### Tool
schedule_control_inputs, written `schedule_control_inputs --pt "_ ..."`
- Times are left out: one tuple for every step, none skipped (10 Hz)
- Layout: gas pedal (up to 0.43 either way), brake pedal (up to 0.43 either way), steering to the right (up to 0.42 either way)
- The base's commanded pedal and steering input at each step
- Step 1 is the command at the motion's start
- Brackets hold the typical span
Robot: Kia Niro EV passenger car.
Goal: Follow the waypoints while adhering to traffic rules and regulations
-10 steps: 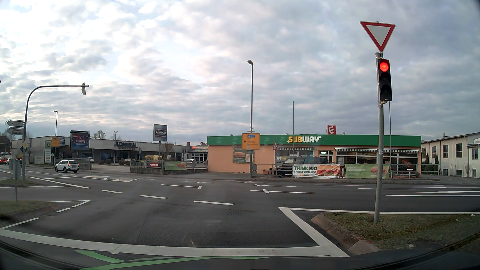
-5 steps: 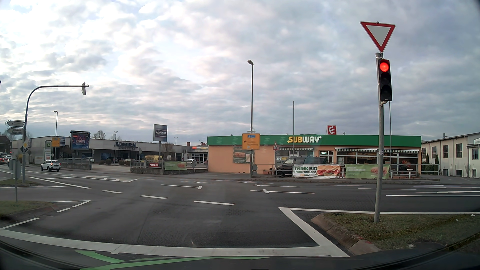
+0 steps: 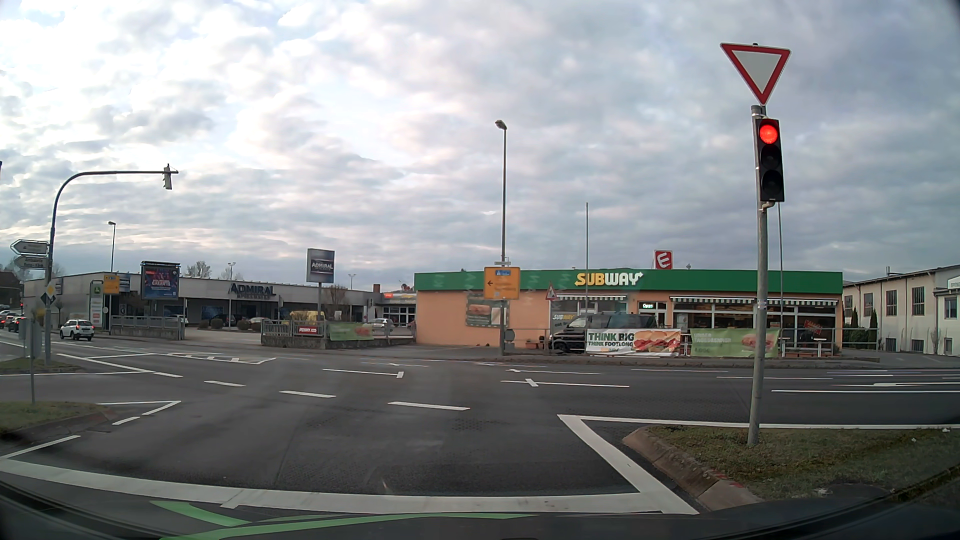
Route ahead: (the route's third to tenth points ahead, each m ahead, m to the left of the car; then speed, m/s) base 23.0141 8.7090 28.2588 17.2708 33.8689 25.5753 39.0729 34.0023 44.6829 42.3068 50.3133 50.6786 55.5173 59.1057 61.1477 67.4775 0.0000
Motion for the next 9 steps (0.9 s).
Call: schedule_control_inputs --pt "0.0 0.329 0.048" --pt "0.0 0.329 0.048" --pt "0.0 0.329 0.048" --pt "0.0 0.329 0.048" --pt "0.0 0.329 0.048" --pt "0.0 0.329 0.048" --pt "0.0 0.329 0.048" --pt "0.0 0.329 0.048" --pt "0.0 0.329 0.048"
